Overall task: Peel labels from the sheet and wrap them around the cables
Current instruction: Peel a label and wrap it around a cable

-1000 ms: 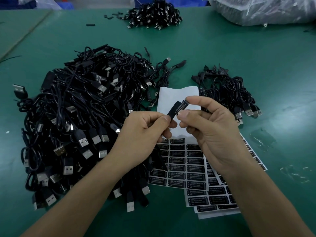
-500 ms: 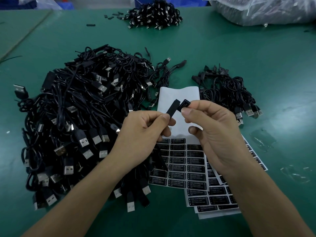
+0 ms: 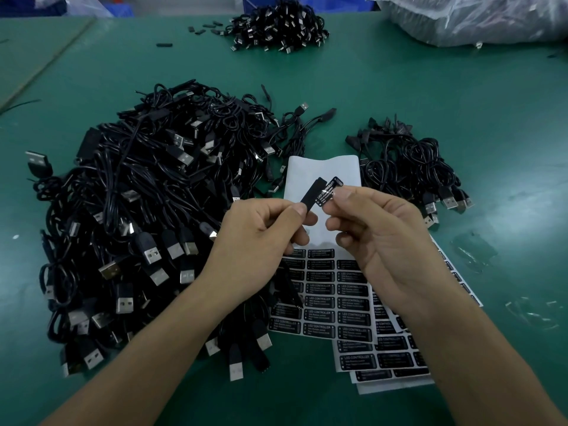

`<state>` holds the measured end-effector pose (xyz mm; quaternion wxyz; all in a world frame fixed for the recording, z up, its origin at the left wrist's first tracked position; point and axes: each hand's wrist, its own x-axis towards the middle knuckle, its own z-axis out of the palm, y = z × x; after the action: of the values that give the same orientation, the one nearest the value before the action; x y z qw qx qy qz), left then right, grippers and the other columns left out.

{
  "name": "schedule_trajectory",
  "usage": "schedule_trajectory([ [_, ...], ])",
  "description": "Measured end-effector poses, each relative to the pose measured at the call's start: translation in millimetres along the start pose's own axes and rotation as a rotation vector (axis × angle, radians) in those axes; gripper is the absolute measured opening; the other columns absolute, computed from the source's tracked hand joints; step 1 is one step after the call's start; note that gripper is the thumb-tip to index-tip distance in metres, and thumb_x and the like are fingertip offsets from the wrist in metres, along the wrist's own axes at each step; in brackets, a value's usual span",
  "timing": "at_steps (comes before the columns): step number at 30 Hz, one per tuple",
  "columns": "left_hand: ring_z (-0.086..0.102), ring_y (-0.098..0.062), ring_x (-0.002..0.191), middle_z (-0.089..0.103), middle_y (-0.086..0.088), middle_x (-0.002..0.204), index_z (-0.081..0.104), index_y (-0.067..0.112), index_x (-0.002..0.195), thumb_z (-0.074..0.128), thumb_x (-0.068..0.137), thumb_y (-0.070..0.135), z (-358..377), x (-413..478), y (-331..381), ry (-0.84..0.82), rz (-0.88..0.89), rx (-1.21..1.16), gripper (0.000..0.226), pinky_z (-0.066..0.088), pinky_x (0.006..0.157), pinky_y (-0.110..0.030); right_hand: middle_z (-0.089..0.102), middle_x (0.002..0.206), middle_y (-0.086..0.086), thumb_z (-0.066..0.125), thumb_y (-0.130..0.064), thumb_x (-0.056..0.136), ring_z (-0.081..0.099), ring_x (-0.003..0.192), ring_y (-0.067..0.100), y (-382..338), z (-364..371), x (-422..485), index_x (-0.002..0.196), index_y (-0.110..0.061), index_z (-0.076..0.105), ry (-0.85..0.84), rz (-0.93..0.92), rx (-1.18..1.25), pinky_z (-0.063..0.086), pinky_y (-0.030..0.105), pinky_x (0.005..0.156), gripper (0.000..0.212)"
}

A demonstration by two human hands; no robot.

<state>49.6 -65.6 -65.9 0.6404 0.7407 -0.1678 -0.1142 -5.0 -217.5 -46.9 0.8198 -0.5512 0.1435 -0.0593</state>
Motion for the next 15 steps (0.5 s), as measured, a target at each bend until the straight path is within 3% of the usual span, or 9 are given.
schedule_trajectory([
  [8,0.057,-0.001,0.054,0.070,0.006,0.063,0.079,0.030,0.080,0.056,0.091,0.036,0.1,0.6,1.5,-0.009,-0.003,-0.012,0.026,0.045,0.055,-0.012,0.074,0.075,0.000,0.074,-0.030,0.069,0.061,0.065,0.006,2.3,-0.1,-0.1,0.071,-0.022,0.080,-0.018,-0.044,-0.057,0.048,0.015,0.058,0.010],
  [15,0.055,0.000,0.055,0.070,0.007,0.065,0.077,0.028,0.081,0.057,0.099,0.025,-1.7,-0.3,3.7,-0.075,0.034,-0.001,0.026,0.041,0.053,-0.009,0.073,0.075,0.004,0.073,-0.029,0.071,0.059,0.066,0.008,2.3,-0.3,0.6,0.071,-0.018,0.078,-0.028,-0.068,-0.080,0.047,0.017,0.060,0.012],
])
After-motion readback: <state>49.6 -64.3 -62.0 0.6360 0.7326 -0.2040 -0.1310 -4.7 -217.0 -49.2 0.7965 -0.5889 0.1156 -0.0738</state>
